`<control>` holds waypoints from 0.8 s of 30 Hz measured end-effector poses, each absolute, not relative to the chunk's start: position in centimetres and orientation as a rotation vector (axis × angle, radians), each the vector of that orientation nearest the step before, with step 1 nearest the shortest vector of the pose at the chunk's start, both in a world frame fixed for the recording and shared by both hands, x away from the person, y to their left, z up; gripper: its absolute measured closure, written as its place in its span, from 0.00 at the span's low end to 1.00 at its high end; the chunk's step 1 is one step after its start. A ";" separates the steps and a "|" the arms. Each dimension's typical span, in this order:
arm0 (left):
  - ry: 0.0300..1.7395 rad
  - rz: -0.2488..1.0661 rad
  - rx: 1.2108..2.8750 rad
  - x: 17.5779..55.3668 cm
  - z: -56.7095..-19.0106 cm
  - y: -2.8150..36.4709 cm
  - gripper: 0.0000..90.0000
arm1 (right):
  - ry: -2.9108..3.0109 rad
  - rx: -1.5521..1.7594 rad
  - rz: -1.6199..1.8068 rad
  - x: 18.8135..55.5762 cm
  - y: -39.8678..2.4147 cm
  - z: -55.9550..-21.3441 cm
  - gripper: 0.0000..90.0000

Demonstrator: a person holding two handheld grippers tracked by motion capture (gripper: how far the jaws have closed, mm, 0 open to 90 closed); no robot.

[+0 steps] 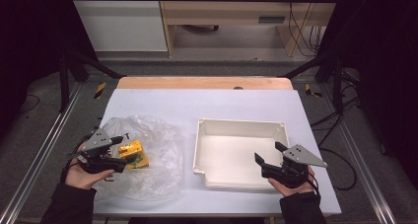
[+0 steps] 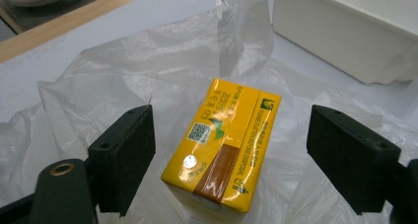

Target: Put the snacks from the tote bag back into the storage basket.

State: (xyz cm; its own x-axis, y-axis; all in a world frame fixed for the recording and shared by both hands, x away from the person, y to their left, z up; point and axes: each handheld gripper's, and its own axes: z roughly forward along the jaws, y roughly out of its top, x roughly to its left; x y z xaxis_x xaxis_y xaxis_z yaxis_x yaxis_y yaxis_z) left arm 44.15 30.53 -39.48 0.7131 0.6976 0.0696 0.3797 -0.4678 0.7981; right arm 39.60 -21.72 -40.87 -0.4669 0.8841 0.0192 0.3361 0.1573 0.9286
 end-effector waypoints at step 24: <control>0.765 0.423 2.210 46.2 -41.1 30.6 0.34 | 1.938 1.179 1.296 40.2 -21.8 -41.8 0.23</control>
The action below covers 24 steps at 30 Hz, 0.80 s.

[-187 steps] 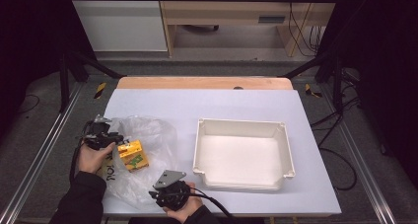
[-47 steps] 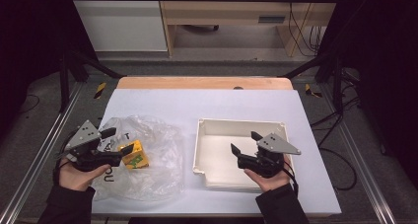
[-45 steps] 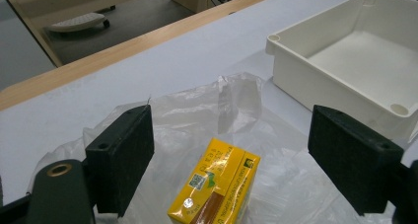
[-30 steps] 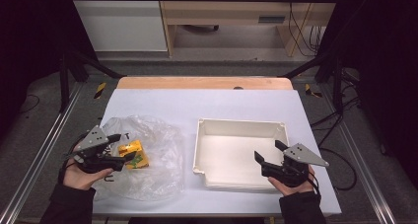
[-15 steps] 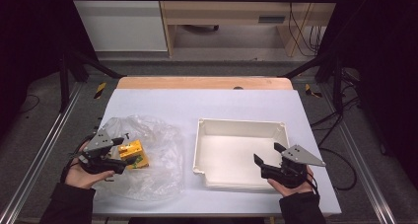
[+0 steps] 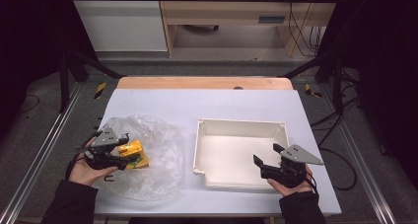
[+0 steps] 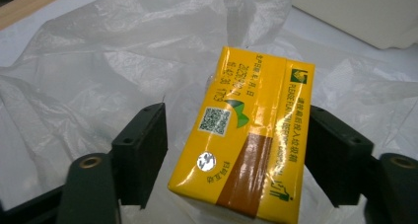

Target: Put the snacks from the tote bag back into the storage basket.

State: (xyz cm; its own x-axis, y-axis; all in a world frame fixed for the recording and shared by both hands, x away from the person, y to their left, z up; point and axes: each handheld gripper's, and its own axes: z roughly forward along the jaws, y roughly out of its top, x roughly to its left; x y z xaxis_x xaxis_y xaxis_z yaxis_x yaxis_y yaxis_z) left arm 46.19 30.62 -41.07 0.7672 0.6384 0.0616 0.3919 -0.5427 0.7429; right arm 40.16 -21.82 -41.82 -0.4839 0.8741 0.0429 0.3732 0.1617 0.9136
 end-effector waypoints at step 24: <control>0.718 0.356 2.236 46.4 -41.3 30.9 0.55 | 1.962 1.176 1.264 40.3 -21.5 -42.3 0.23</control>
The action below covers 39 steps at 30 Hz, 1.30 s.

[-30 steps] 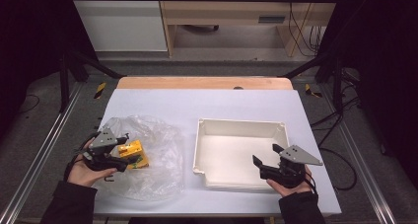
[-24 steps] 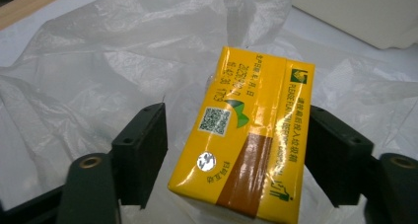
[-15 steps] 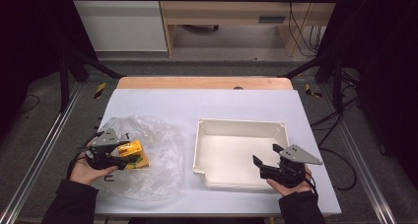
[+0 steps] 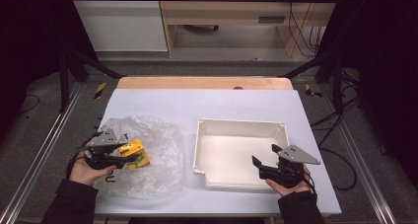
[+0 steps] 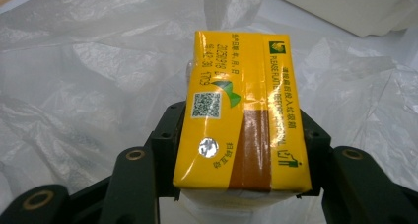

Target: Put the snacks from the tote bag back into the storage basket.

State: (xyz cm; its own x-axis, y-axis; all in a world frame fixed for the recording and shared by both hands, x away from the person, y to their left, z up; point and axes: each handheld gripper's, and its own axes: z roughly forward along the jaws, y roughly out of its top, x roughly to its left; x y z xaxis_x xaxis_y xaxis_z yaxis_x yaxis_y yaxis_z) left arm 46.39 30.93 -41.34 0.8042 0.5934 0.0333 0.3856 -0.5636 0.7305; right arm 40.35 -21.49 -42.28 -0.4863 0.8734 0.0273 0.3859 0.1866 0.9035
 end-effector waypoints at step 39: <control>0.644 0.496 2.022 41.2 -32.1 29.3 0.56 | 1.960 1.172 1.267 40.4 -21.5 -42.3 0.22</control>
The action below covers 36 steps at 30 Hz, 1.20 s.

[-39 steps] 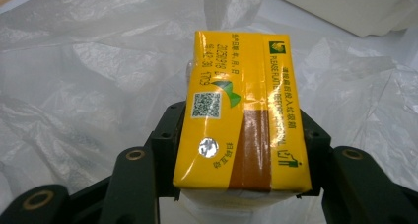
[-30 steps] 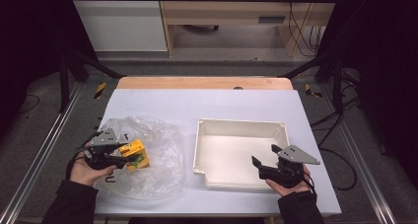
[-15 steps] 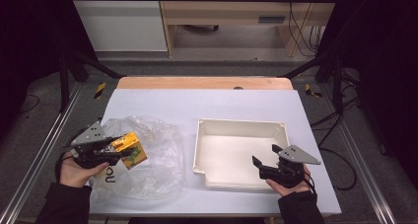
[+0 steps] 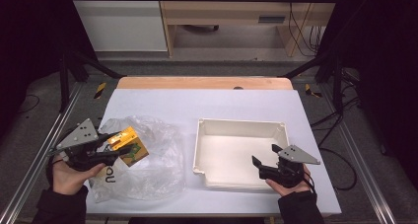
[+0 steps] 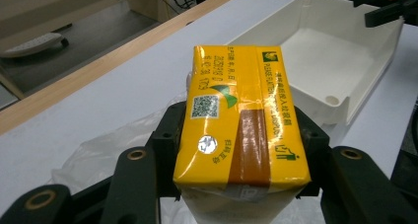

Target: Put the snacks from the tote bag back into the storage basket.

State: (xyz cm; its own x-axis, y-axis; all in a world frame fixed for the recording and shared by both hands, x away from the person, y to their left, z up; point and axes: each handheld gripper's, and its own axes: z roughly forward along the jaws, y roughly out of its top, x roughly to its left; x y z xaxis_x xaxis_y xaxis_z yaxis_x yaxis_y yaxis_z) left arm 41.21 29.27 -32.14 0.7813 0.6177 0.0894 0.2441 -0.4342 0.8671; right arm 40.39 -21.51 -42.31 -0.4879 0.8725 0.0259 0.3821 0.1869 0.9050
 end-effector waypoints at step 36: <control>0.318 0.380 2.097 44.6 -29.6 15.2 0.56 | 1.911 1.176 1.291 40.3 -22.5 -41.5 0.22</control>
State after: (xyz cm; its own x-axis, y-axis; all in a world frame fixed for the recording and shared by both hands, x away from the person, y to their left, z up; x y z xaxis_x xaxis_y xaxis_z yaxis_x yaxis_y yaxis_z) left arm 44.63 15.23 -29.58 0.9179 0.3701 0.1431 0.0757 -0.5173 0.8525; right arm 40.31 -22.49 -41.48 -0.4688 0.8827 0.0316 0.3586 0.1576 0.9201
